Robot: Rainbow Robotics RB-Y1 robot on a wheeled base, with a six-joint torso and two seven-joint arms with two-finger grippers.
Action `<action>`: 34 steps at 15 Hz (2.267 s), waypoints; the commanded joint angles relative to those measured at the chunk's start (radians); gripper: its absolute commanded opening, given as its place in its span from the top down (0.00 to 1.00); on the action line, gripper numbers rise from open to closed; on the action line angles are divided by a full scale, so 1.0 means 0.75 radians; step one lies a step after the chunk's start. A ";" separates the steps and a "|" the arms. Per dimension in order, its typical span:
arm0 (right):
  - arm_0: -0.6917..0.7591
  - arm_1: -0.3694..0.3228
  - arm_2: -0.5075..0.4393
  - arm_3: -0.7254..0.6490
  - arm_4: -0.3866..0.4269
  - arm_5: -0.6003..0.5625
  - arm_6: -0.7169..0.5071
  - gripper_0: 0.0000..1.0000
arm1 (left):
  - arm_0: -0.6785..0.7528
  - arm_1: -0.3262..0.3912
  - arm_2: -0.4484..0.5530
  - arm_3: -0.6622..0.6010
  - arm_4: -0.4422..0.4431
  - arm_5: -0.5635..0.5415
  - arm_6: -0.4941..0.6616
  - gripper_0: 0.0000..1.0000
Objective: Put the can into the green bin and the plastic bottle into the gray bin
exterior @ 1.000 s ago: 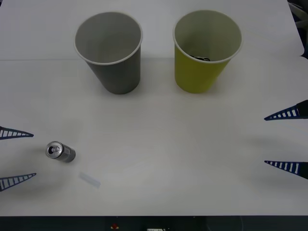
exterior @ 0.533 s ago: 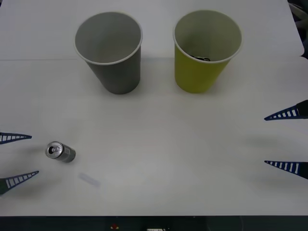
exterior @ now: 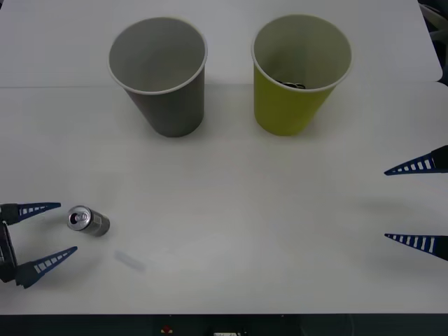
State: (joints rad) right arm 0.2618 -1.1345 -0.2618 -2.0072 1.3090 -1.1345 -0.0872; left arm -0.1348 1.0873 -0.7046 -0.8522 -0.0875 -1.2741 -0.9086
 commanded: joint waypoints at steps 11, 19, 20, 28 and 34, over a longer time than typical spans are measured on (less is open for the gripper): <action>0.000 0.000 0.000 0.000 0.000 0.000 0.000 0.00 | -0.158 -0.266 -0.261 0.220 0.311 0.030 -0.155 0.00; 0.000 0.000 0.000 0.000 0.000 0.000 0.000 0.00 | -0.174 -0.284 -0.261 0.230 0.313 0.050 -0.151 1.00; 0.000 0.000 0.000 0.000 0.000 0.000 0.000 0.00 | -0.174 -0.284 -0.263 0.230 0.313 0.052 -0.151 1.00; 0.000 0.000 0.000 0.000 0.000 0.000 0.000 0.00 | -0.174 -0.257 -0.224 0.175 0.252 0.050 -0.108 1.00; 0.000 0.000 0.000 0.000 0.000 0.000 0.000 0.00 | -0.174 -0.212 0.050 0.073 -0.166 0.026 0.193 1.00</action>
State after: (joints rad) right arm 0.2618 -1.1345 -0.2618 -2.0071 1.3090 -1.1345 -0.0873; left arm -0.2655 0.9220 -0.6963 -0.7851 -0.1637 -1.2499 -0.8019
